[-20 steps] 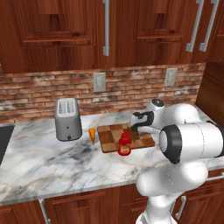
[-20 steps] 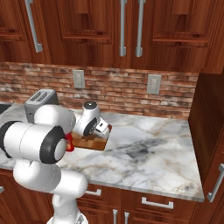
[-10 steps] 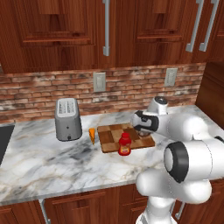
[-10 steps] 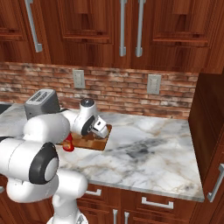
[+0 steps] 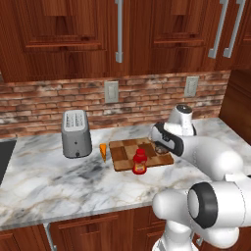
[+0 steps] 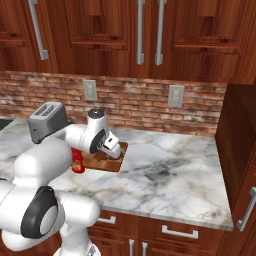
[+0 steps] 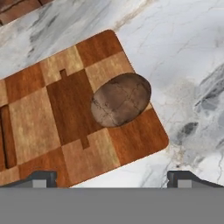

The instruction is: Retrieve the reheated potato from the microwave, then place the potato, cheese, and condiment on the cutting board.

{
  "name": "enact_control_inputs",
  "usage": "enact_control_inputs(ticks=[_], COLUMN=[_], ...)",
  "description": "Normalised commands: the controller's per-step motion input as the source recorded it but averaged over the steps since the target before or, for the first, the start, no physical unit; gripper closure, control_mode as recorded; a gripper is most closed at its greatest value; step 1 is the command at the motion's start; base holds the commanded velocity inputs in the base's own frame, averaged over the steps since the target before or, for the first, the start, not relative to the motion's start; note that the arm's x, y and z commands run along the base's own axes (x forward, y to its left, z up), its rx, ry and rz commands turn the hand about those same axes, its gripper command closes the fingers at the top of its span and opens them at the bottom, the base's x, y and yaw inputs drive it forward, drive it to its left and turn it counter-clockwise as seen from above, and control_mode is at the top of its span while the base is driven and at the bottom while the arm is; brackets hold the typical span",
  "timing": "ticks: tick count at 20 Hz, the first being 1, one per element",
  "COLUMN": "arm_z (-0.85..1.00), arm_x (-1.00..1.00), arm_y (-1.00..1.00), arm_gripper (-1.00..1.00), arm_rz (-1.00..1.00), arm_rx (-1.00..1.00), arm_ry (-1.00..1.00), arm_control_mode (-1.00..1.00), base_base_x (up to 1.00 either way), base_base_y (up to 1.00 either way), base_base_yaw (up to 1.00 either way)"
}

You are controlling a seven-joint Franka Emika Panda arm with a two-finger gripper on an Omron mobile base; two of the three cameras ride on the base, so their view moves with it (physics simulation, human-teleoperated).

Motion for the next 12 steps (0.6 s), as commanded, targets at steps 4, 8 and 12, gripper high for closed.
enact_control_inputs(ticks=[4,8,12], arm_z=[0.32,0.29,0.22], arm_x=[-0.31,-0.4,-0.46], arm_y=[0.0,0.01,0.12], arm_gripper=[-1.0,-1.0,-1.0], arm_rz=[0.0,0.0,0.05], arm_rx=[0.02,0.03,0.04], arm_ry=[0.14,0.13,0.05], arm_control_mode=[-1.0,-1.0,-1.0], base_base_x=[0.0,0.0,0.0], base_base_y=[0.0,0.0,0.0], base_base_yaw=[0.0,0.0,0.0])
